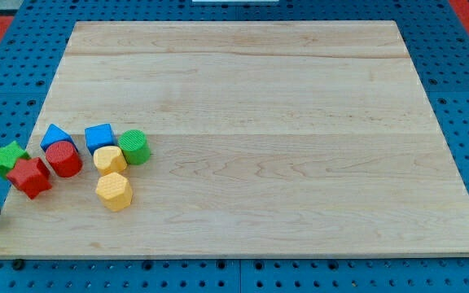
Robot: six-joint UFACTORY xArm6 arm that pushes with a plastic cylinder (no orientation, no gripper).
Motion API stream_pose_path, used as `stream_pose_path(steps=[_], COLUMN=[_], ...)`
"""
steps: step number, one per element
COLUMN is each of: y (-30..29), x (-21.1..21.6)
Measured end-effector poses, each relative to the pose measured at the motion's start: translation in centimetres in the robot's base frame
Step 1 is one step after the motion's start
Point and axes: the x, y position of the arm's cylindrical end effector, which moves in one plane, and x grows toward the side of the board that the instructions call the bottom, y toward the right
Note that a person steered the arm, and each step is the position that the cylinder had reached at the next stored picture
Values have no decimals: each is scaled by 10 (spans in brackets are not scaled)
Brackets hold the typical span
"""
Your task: Slightly touch the bottom of the green star
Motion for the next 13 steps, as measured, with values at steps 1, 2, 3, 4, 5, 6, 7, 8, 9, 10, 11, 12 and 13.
stream_pose_path(steps=[1, 2, 3, 4, 5, 6, 7, 8, 9, 10, 11, 12, 13], y=[5, 24, 90, 92, 76, 16, 2, 0, 0, 0, 1, 1, 1], x=[-16, -18, -27, -5, 16, 15, 13, 3, -2, -14, -29, -41, -44])
